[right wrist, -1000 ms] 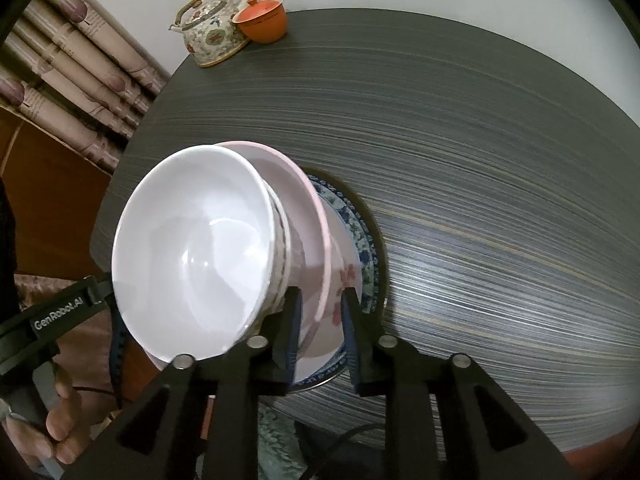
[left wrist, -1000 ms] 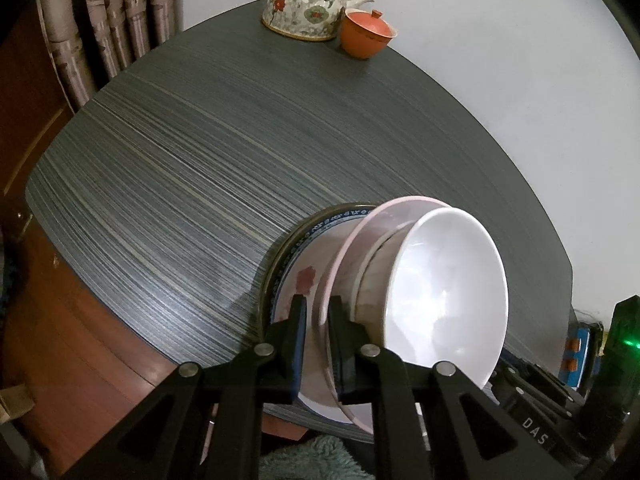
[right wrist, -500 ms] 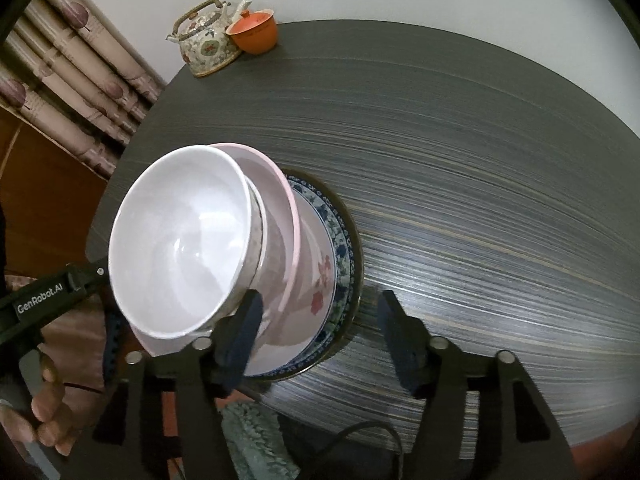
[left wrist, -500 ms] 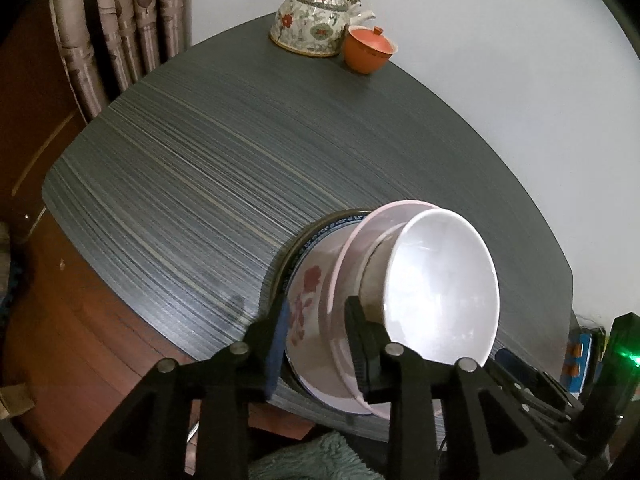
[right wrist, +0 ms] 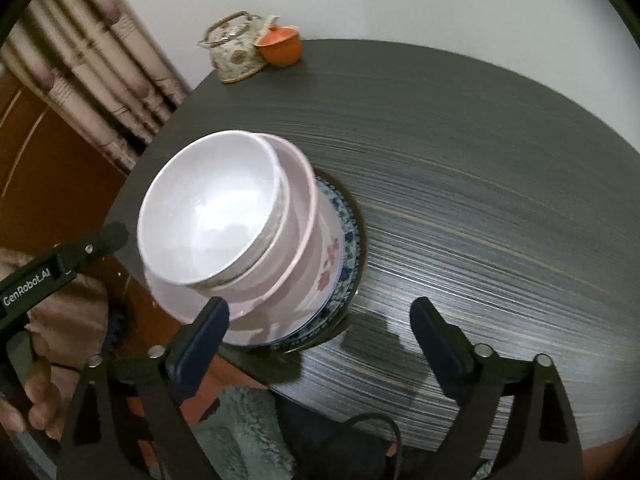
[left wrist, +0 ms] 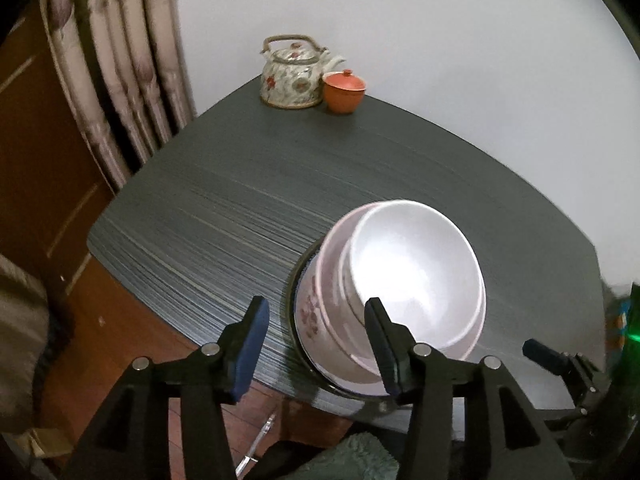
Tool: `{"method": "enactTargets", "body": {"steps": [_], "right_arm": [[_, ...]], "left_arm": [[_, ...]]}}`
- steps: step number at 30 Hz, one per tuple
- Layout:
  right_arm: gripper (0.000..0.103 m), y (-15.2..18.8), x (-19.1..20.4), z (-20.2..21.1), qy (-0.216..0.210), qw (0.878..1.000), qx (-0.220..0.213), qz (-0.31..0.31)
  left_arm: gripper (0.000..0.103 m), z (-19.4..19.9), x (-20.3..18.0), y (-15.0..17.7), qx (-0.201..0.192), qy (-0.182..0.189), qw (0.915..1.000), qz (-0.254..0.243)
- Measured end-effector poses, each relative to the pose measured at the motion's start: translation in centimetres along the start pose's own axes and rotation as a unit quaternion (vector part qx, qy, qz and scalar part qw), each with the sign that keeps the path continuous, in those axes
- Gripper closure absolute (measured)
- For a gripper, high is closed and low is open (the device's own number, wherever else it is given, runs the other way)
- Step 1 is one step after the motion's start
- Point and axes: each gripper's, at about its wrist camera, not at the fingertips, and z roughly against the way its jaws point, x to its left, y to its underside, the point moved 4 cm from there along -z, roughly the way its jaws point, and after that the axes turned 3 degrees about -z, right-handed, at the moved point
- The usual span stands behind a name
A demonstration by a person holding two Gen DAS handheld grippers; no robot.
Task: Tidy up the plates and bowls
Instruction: 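Lower the nested bowls onto the pink-flower plate with both tools, then open both tools and withdraw from the stack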
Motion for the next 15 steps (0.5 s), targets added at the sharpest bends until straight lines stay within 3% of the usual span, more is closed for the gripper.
{"method": "enactTargets", "body": {"steps": [6,8,15], "right_arm": [[0.001,1.2,1.4,0.3,-0.005,0.999,-0.007,0.032],[0.001,1.5,1.6,0.5,-0.005,0.999,-0.008,0.035],[0.001,2.2,1.8,1.2,-0.002,0.999,-0.016,0.041]], "left_arm": [[0.051,1.2,-2.3,1.0,-0.011,-0.012,0.9995,-0.028],[0.04,1.6,-2.9,1.2,-0.014,-0.011,0.9994,-0.031],[0.04,1.6,-3.6,1.4,-0.014,-0.015,0.999,-0.039]]}}
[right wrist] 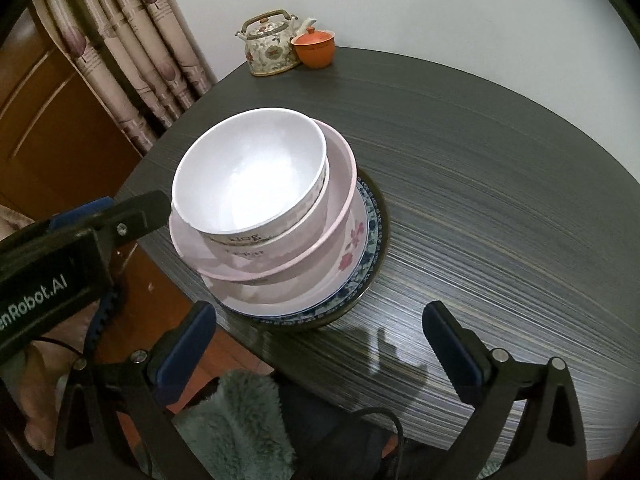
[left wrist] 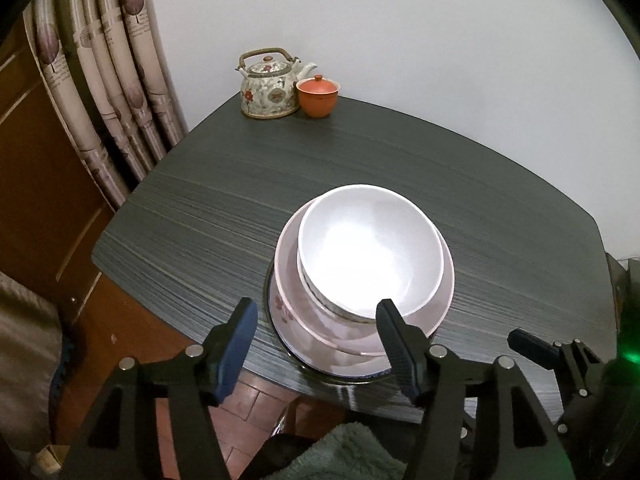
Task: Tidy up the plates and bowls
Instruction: 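Open both tools and withdraw from the stack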
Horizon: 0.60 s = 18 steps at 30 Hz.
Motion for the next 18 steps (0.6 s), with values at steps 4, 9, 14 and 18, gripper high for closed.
{"method": "enactTargets", "body": {"steps": [4,9,14,18], "right_arm": [[0.001,0.19,0.17,0.21,0.002,1.0,-0.004,0.005],[0.001,0.47,0.41,0.13,0.002,1.0,0.0,0.008],[0.001,0.7,0.45,0.28,0.004,1.0,0.002,0.009],[0.001,0.78,0.47,0.27,0.003,1.0,0.004,0.01]], "left_arm": [[0.04,-0.02,-0.4,0.01,0.002,0.0,1.0,-0.003],[0.04,0.12,-0.75,-0.02,0.001,0.0,1.0,-0.007],[0.04,-0.13,-0.89,0.04,0.005,0.002,1.0,-0.008],[0.04,-0.16,-0.87,0.04,0.005,0.004,0.9999,-0.008]]}}
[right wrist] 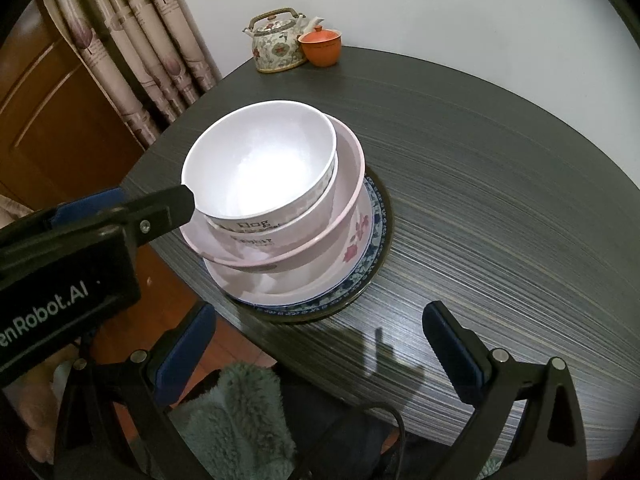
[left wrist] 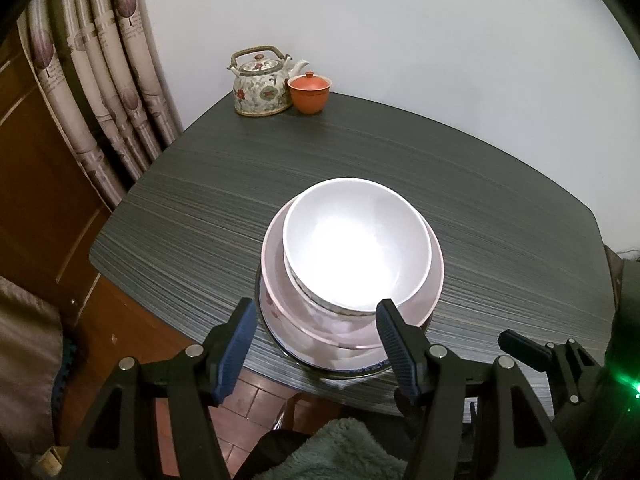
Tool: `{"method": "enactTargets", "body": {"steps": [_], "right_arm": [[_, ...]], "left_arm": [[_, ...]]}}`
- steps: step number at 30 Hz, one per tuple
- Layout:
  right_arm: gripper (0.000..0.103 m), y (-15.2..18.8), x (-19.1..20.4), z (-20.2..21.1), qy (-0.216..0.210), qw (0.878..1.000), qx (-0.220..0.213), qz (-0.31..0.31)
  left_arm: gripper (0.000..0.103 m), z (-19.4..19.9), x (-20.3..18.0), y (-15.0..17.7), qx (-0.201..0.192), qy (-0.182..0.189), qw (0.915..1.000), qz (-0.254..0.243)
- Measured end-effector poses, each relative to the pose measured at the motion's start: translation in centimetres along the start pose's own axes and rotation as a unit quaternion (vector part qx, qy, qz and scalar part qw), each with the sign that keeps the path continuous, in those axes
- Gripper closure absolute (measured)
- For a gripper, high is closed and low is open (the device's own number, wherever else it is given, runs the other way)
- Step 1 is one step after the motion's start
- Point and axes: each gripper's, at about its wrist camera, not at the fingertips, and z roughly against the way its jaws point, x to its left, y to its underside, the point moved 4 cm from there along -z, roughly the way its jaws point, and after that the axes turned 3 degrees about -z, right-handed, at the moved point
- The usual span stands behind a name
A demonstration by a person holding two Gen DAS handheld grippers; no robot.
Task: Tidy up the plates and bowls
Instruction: 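Open both tools and withdraw from the stack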
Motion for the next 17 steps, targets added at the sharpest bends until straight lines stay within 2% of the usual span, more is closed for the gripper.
{"method": "enactTargets", "body": {"steps": [17], "right_arm": [[0.001,0.07,0.26,0.11,0.001,1.0,-0.002,0.005]], "left_arm": [[0.04,0.02,0.25,0.36,0.005,0.0,1.0,0.006]]}}
